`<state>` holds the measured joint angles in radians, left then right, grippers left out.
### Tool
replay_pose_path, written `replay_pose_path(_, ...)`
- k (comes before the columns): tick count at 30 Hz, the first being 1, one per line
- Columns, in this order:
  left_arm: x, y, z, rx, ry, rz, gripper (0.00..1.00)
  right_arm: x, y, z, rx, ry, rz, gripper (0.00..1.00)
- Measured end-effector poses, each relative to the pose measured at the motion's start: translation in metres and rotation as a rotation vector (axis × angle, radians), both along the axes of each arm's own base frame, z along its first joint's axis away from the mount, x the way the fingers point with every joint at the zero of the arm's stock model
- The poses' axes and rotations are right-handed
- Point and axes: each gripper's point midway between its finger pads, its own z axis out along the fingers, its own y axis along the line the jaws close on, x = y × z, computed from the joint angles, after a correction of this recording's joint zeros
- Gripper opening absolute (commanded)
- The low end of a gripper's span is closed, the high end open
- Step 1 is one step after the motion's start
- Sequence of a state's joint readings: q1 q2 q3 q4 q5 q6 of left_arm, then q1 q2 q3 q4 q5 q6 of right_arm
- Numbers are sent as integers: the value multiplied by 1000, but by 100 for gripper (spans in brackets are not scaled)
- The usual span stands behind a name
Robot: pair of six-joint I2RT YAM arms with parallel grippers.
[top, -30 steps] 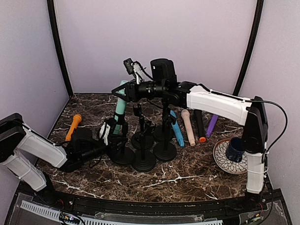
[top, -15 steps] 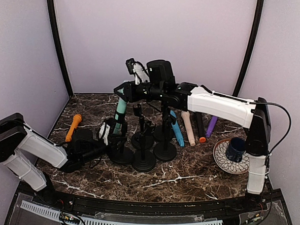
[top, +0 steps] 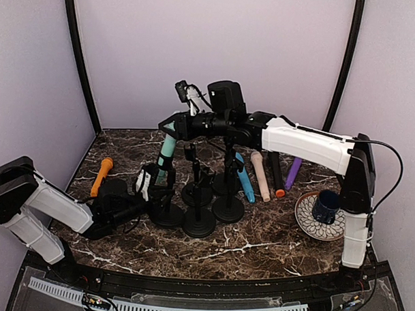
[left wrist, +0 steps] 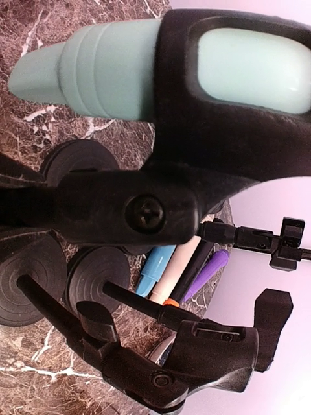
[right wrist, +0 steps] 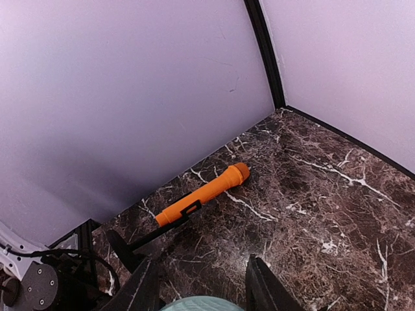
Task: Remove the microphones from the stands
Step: Remove the microphone from the microphone stand.
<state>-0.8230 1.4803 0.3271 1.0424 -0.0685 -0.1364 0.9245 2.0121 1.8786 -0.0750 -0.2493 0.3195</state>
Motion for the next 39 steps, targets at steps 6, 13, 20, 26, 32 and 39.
replay_pose_path(6, -1, 0, 4, -14, -17, -5, 0, -7, -3, 6, 38, 7, 138, 15)
replay_pose_path(13, -2, 1, 3, -11, -23, -5, 0, -9, -4, 7, 60, -23, 188, 14)
replay_pose_path(20, 0, 5, -1, 1, -10, 18, 0, 5, -7, -1, 14, 9, 13, 14)
replay_pose_path(26, 3, 5, 0, -4, -11, 35, 0, 14, -15, 0, -1, 33, -121, 15)
replay_pose_path(32, 4, 6, -1, -2, -8, 40, 0, 18, -18, -3, -7, 52, -158, 14)
replay_pose_path(39, 1, 5, -1, -10, -11, 33, 0, 6, -11, 2, 3, 23, -48, 14)
